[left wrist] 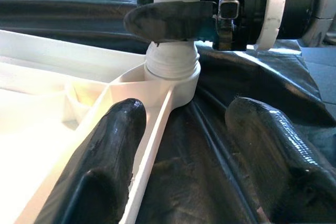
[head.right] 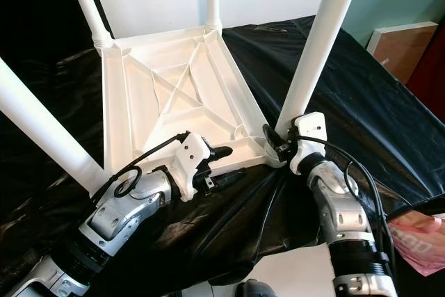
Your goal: Building children table
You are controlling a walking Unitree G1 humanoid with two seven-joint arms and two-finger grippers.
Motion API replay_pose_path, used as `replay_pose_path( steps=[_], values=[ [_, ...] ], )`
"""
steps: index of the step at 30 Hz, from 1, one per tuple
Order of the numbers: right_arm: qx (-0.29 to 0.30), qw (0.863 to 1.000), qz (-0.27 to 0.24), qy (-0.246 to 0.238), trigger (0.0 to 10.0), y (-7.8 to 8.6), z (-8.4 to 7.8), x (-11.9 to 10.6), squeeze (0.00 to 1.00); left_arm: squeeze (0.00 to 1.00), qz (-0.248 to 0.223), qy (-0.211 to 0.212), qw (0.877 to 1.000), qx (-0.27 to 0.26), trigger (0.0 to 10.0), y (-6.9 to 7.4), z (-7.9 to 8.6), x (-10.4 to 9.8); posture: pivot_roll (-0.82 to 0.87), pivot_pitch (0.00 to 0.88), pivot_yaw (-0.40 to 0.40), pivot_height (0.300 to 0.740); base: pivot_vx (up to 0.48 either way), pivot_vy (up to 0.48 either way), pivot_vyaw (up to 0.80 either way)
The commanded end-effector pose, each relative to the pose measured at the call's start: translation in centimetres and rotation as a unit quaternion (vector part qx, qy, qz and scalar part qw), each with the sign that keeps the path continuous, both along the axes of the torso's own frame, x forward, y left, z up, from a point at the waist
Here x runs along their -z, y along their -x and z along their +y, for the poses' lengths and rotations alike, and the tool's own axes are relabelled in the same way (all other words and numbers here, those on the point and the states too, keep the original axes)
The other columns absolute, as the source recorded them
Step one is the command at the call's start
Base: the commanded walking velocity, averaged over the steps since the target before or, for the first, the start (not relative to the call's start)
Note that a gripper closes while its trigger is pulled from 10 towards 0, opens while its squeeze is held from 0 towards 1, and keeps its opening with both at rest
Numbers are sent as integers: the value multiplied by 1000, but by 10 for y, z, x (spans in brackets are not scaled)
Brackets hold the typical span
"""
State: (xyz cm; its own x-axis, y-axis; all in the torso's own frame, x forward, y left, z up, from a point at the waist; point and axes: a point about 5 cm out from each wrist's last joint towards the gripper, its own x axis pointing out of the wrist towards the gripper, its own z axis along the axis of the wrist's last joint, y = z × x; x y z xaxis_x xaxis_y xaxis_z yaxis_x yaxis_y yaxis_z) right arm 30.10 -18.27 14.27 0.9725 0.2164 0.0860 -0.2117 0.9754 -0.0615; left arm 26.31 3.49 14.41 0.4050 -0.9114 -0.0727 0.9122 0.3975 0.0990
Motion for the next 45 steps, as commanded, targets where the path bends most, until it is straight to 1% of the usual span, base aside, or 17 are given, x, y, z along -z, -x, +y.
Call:
replay_pose_path(
  steps=[1, 4, 7, 9, 10, 13, 14, 15, 16, 18, 29, 30, 31, 32, 35, 42, 45],
  values=[
    [69, 996, 46, -11, 10000, 4, -10, 16, 0, 0, 9, -8, 997, 78, 10000, 8, -1, 2, -59, 111, -18, 740, 0, 0, 0],
    [99, 993, 56, -33, 10000, 7, -1, 20, 0, 0, 10, -9, 997, 79, 10000, 9, -1, 2, -58, 110, -19, 740, 0, 0, 0],
    [110, 991, 55, -42, 10000, 8, 2, 20, 0, 0, 10, -9, 997, 79, 10000, 9, -1, 3, -58, 110, -19, 740, 0, 0, 0],
    [153, 985, 58, -56, 10000, 11, 8, 22, 0, 0, 10, -8, 997, 80, 10000, 9, -2, 3, -58, 108, -22, 740, 0, 0, 0],
    [153, 985, 58, -56, 10000, 11, 8, 22, 0, 0, 10, -8, 997, 80, 10000, 9, -2, 3, -58, 108, -22, 740, 0, 0, 0],
    [228, 968, 67, -81, 10000, 17, 18, 28, 0, 0, 11, -8, 997, 82, 10000, 10, -3, 3, -54, 108, -28, 740, 0, 0, 0],
    [228, 968, 67, -81, 10000, 17, 18, 28, 0, 0, 11, -8, 997, 82, 10000, 10, -3, 3, -54, 108, -28, 740, 0, 0, 0],
    [244, 963, 79, -87, 10000, 20, 27, 32, 0, 0, 11, -8, 997, 81, 10000, 10, -3, 3, -48, 106, -30, 740, 0, 0, 0],
    [244, 963, 79, -87, 10000, 20, 27, 32, 0, 0, 11, -8, 997, 81, 10000, 10, -3, 3, -48, 106, -30, 740, 0, 0, 0],
    [226, 966, 87, -90, 10000, 20, 36, 33, 0, 0, 11, -8, 997, 80, 10000, 11, -2, 3, -43, 105, -31, 740, 0, 0, 0],
    [231, 966, 85, -77, 10000, 19, 37, 31, 0, 0, 11, -11, 997, 79, 10000, 11, -1, 4, -42, 92, -29, 740, 0, 0, 0],
    [232, 967, 81, -73, 10000, 19, 36, 30, 263, 0, 10, -11, 997, 80, 10000, 11, -1, 4, -42, 91, -27, 740, 0, 0, 0],
    [232, 967, 81, -73, 10000, 19, 36, 30, 263, 0, 10, -11, 997, 80, 10000, 11, -1, 4, -42, 91, -27, 740, 0, 0, 0],
    [232, 967, 76, -71, 10000, 19, 36, 29, 1000, 0, 10, -11, 997, 81, 10000, 11, -2, 4, -44, 92, -27, 740, 0, 0, 0],
    [201, 976, 51, -71, 10000, 20, 32, 23, 1000, 0, 11, -11, 996, 83, 10000, 12, -2, 4, -47, 93, -22, 740, 0, 0, 0],
    [168, 983, 35, -69, 10000, 23, 26, 21, 1000, 0, 12, -11, 996, 83, 10000, 12, -2, 4, -50, 93, -23, 740, 0, 0, 0],
    [106, 993, 16, -44, 10000, 26, 11, 18, 1000, 0, 11, -11, 996, 83, 10000, 11, -2, 4, -52, 94, -23, 740, 0, 0, 0]
  ],
)
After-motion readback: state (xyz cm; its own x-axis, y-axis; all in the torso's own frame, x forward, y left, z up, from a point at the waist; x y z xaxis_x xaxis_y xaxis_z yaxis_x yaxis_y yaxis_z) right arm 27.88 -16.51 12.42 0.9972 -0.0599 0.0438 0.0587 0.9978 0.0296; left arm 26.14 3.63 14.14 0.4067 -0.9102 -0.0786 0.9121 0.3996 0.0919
